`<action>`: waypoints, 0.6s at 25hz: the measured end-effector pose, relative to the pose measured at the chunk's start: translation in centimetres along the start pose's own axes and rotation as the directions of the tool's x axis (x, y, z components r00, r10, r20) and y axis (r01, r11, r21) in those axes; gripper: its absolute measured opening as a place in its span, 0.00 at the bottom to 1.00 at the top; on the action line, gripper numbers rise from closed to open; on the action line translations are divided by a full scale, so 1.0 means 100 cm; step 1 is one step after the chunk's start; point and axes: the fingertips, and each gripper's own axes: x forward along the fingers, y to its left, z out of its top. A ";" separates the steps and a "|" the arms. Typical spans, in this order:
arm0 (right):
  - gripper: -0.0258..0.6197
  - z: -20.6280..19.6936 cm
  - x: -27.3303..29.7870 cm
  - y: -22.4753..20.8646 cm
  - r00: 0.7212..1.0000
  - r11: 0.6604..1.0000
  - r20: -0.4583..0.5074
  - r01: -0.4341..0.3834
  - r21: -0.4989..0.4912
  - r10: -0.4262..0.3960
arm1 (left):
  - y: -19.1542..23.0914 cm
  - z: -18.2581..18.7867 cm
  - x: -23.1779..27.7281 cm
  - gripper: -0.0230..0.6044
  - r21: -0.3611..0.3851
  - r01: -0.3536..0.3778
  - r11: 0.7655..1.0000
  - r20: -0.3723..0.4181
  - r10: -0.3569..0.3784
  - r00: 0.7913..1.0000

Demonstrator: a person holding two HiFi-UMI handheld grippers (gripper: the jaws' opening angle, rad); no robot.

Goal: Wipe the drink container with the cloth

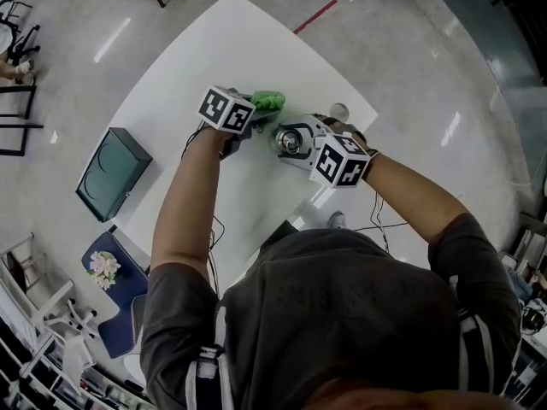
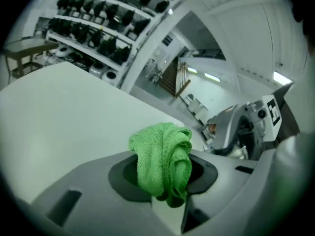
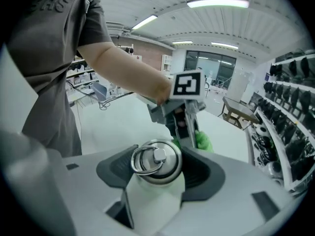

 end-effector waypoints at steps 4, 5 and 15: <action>0.45 0.000 0.001 0.000 0.999 1.000 0.012 0.030 -0.004 -0.030 | -0.017 0.002 -0.058 0.24 -0.116 -0.044 0.992 0.258 0.073 0.963; 0.46 -0.001 0.002 -0.001 0.999 0.999 0.010 0.034 -0.003 -0.034 | -0.023 -0.003 -0.067 0.24 -0.148 -0.053 0.988 0.302 0.096 0.948; 0.69 0.001 -0.025 -0.008 0.993 0.999 0.112 0.031 0.012 -0.032 | -0.066 -0.026 -0.107 0.24 -0.271 -0.097 0.958 0.481 0.221 0.849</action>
